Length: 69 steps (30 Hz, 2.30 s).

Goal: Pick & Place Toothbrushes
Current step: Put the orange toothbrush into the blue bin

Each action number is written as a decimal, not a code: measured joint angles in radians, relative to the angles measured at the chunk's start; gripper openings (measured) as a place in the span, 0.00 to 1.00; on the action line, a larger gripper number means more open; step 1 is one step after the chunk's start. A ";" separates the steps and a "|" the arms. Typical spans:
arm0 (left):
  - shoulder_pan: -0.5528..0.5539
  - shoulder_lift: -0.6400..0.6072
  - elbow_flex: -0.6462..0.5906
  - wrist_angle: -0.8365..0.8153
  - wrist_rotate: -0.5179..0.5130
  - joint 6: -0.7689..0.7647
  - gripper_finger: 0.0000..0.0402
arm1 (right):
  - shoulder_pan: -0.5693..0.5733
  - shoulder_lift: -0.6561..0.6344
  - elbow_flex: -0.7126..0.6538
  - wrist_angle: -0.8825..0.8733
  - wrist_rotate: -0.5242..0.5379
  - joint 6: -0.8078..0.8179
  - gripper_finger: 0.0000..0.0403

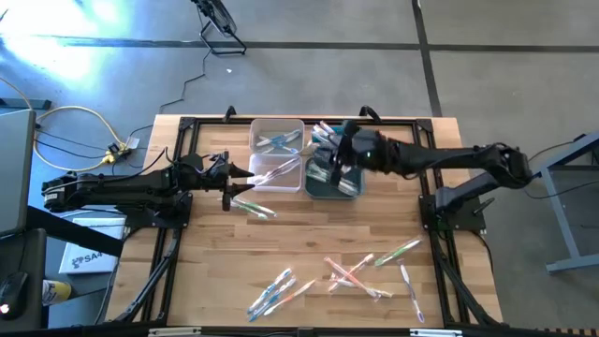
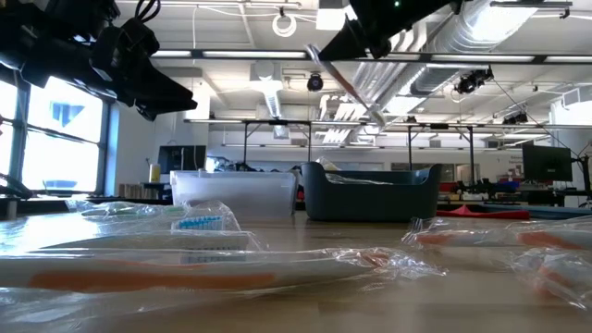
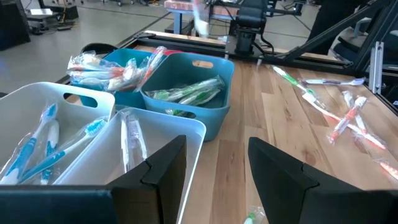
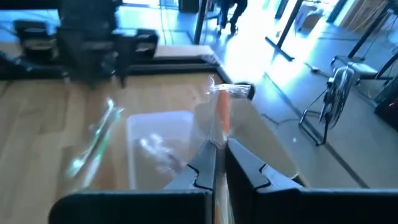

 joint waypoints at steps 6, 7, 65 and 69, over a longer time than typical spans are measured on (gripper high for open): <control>0.000 0.000 0.000 0.000 -0.007 0.000 0.43 | -0.137 0.027 0.000 0.065 -0.043 -0.053 0.02; 0.000 0.000 0.000 0.001 -0.009 0.000 0.43 | -0.155 0.036 0.000 0.079 -0.044 -0.058 0.02; 0.000 0.000 0.000 0.008 -0.012 0.116 0.43 | -0.486 0.333 0.000 0.062 -0.299 -0.278 0.18; 0.000 0.000 0.000 0.008 -0.012 0.115 0.43 | -0.482 0.333 0.000 0.062 -0.299 -0.278 0.26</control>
